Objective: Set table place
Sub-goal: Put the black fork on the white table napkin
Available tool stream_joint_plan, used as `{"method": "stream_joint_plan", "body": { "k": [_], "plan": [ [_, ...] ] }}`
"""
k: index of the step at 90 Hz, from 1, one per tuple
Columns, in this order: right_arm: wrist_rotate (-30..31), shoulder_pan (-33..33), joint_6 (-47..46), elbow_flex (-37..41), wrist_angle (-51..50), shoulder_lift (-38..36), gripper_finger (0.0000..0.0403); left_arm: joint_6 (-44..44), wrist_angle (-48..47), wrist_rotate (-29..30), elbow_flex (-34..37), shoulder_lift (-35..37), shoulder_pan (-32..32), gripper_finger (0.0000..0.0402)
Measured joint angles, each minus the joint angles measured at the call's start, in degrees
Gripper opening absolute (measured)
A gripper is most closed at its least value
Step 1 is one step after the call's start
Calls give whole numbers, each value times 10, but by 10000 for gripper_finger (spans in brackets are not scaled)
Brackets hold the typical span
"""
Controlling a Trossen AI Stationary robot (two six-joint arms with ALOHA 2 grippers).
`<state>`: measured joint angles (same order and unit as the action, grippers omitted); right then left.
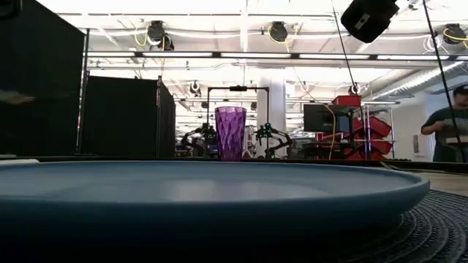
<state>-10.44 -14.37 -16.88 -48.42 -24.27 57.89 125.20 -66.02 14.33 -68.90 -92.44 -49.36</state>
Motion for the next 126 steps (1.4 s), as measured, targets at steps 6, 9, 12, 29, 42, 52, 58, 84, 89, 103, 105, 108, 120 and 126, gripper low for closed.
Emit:
{"method": "stream_joint_plan", "body": {
  "k": [6,9,12,29,42,52,58,84,89,103,105,108,120,126],
  "plan": [
    [0,0,2,0,0,0,148,1,8,-9,0,0,-1,0],
    [0,0,3,0,0,0,148,2,13,-17,-1,0,-1,0],
    [0,0,6,0,0,0,148,4,12,-30,-2,0,-3,0],
    [-3,0,21,0,-2,0,148,14,-12,-86,-3,0,-19,0],
    [-4,0,30,0,-4,0,148,13,-48,-90,-1,0,-4,0],
    [-4,0,30,0,-7,0,148,10,-58,-109,0,-7,9,0],
    [-4,0,30,0,-10,0,148,9,-58,-113,0,-15,15,0],
    [-4,0,30,0,-25,0,148,3,-48,-167,1,-64,29,0],
    [-4,0,29,0,-25,0,148,3,-50,-173,1,-69,28,0],
    [-3,0,18,0,-25,0,148,5,-52,-178,1,-71,27,0],
    [-3,0,15,0,-25,0,148,5,-52,-178,1,-71,27,0],
    [-3,-2,12,0,-25,0,148,5,-51,-178,1,-71,27,0],
    [0,-16,11,0,-25,0,148,8,-51,-185,1,-80,31,0],
    [0,-25,11,0,-25,0,148,10,-51,-193,1,-86,32,0]
  ]
}}
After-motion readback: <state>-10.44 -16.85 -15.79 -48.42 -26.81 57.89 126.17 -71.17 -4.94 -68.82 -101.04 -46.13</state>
